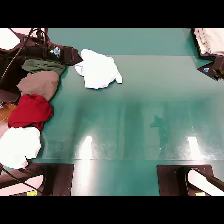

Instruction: Fold the shirts.

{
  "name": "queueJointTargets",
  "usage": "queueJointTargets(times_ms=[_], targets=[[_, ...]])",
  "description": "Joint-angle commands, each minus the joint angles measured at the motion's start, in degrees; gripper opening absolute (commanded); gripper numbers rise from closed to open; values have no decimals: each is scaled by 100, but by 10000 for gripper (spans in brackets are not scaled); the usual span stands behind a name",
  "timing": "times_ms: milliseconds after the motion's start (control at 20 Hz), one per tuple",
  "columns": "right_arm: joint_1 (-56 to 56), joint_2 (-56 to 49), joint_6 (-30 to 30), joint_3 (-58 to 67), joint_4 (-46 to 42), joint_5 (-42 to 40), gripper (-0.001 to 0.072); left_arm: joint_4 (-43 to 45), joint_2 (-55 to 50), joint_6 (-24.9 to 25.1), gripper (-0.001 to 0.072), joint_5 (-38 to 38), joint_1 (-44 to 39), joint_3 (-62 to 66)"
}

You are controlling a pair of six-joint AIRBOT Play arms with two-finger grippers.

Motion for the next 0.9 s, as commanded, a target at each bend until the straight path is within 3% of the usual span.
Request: queueJointTargets(times_ms=[0,650,700,750,800,850], targets=[[4,-2,2,-11,13,-4,15,0,4,0,24,-2,7,-11],[11,-9,2,-13,22,-164,15,-57,2,-7,25,120,4,-13],[11,-9,2,-13,20,-212,16,-33,-2,0,65,369,7,-13],[11,-9,2,-13,17,-249,16,96,-4,-9,444,636,7,-20],[11,-7,2,-13,17,-238,15,341,-37,-122,654,940,7,-31],[11,-9,4,-13,20,-236,16,717,-140,-330,651,1193,9,-31]])
